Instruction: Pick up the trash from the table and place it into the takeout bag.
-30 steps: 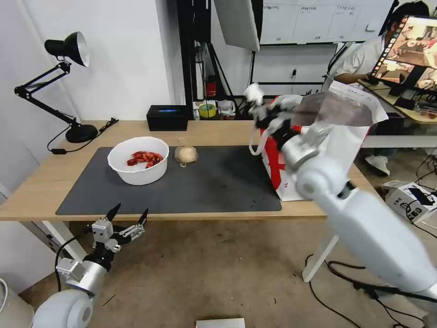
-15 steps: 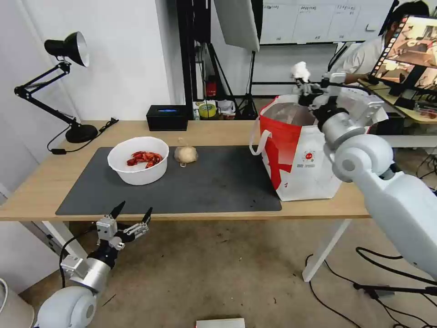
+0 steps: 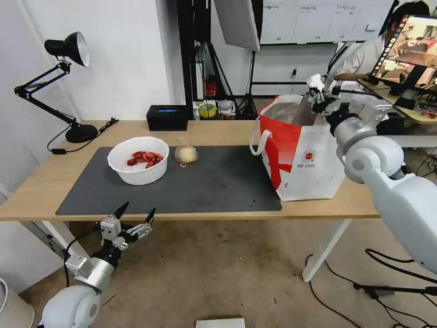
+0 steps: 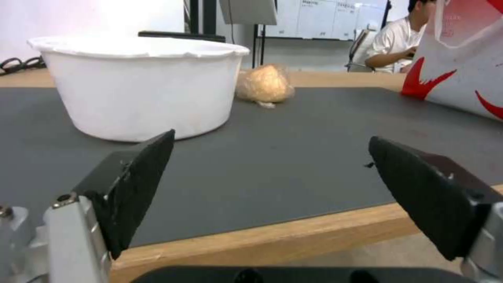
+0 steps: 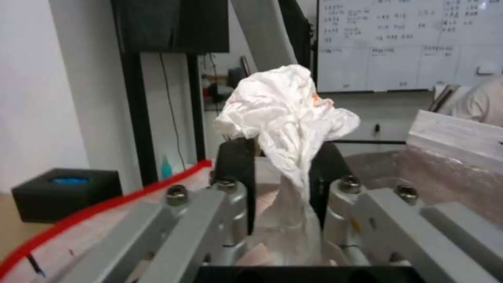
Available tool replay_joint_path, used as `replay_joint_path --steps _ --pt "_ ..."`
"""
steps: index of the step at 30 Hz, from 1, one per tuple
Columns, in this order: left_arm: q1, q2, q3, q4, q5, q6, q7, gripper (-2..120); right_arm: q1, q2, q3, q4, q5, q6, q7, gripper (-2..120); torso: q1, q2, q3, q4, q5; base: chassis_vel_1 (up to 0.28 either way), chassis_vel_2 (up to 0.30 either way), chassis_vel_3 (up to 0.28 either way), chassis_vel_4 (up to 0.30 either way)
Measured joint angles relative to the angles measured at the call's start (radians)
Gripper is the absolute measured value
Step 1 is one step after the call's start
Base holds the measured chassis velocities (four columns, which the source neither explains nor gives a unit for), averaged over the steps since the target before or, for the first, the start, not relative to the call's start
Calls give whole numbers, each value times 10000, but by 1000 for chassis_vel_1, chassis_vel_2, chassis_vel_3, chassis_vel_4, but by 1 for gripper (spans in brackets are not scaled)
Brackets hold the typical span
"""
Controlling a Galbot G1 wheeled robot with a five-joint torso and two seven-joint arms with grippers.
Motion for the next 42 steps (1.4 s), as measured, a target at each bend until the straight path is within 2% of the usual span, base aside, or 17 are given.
replay_joint_path --steps 2,3,5,6,8,9,13,14,20,24,42 --pt "-21 22 -7 6 -28 0 0 100 6 -68 6 5 -17 -281 4 34 0 0 0 0 0 0 0 0 0" --pt "-21 22 -7 6 -28 0 0 100 6 -68 6 5 -17 -281 4 34 0 0 0 0 0 0 0 0 0" --pt "-43 32 -1 8 -42 0 0 100 57 -132 -4 -4 -59 -526 25 45 0 0 0 0 0 0 0 0 0" --pt "-43 32 -1 8 -42 0 0 100 57 -132 -4 -4 -59 -526 25 45 0 0 0 0 0 0 0 0 0" --pt "-45 21 10 8 -42 0 0 100 118 -174 -43 -45 -144 -608 26 55 0 0 0 0 1 0 0 0 0" --pt "-45 21 10 8 -42 0 0 100 118 -174 -43 -45 -144 -608 26 55 0 0 0 0 1 0 0 0 0" --pt "-20 -1 20 4 -30 0 0 100 187 -263 -112 -73 -166 -731 5 76 0 0 0 0 0 0 0 0 0" --pt "-20 -1 20 4 -30 0 0 100 187 -263 -112 -73 -166 -731 5 76 0 0 0 0 0 0 0 0 0" --pt "6 -4 13 -33 -23 0 0 100 273 -349 -260 -88 -312 -966 -10 97 0 0 0 0 0 0 0 0 0" --pt "24 -9 1 -62 -19 0 0 100 444 -410 -422 -167 -546 -1247 -196 100 0 0 0 -1 0 0 0 0 0" --pt "20 0 -50 -40 -24 -1 1 100 684 -243 -835 -427 -779 -1336 -249 100 0 0 0 0 0 0 0 0 0"
